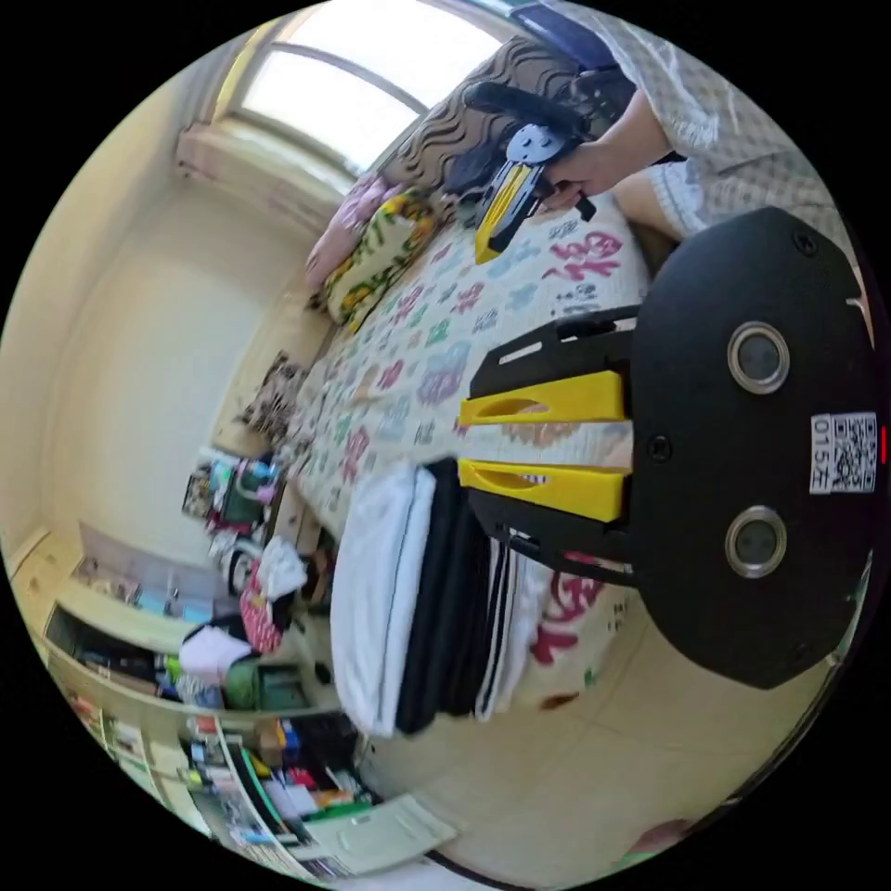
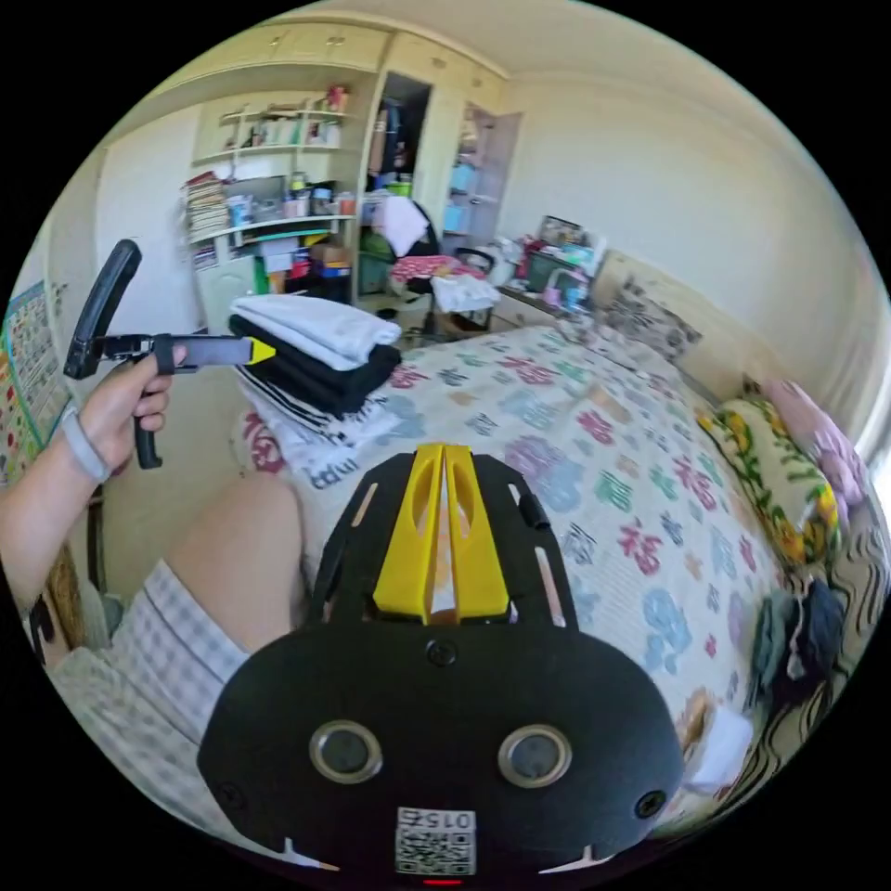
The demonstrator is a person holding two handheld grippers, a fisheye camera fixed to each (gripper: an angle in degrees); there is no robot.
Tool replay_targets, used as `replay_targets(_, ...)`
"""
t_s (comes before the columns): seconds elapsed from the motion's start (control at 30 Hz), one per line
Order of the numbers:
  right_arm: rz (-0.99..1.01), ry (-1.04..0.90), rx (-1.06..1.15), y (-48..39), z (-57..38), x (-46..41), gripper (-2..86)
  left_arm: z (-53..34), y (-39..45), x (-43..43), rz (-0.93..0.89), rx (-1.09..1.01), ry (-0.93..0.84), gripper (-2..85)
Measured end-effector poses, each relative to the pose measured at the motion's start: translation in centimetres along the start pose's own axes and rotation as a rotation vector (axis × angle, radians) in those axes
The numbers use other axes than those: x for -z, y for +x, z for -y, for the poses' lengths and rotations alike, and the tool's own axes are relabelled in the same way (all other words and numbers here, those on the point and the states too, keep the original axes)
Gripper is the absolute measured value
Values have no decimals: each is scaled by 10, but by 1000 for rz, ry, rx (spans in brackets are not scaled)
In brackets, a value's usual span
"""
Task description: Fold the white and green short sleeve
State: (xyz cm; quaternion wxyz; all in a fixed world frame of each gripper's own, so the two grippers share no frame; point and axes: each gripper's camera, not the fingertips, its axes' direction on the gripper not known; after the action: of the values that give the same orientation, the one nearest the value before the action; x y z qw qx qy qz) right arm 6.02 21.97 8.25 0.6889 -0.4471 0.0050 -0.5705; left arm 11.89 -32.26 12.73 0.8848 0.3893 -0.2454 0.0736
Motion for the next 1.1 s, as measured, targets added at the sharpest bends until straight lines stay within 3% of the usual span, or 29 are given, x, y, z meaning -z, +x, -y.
replay_targets(0.2, 224, -21, 67, -110, 99, -73, 19, 48, -71, 86, 204, 83, 71, 110)
replay_targets(0.33, 237, -164, 149, -175, 152, -132, 81, 84, -97, 124, 364, 148, 93, 133)
replay_targets(0.63, 266, -406, 248, -273, 207, -211, 39, 158, -124, 138, 254, 161, -7, 73)
replay_targets(0.87, 363, -179, 152, -249, 232, -144, 22, 214, -68, 187, 158, -19, 95, 14)
replay_targets(1.1, 408, 148, 27, -172, 218, 21, 20, 279, 62, 256, -106, -350, 276, 7)
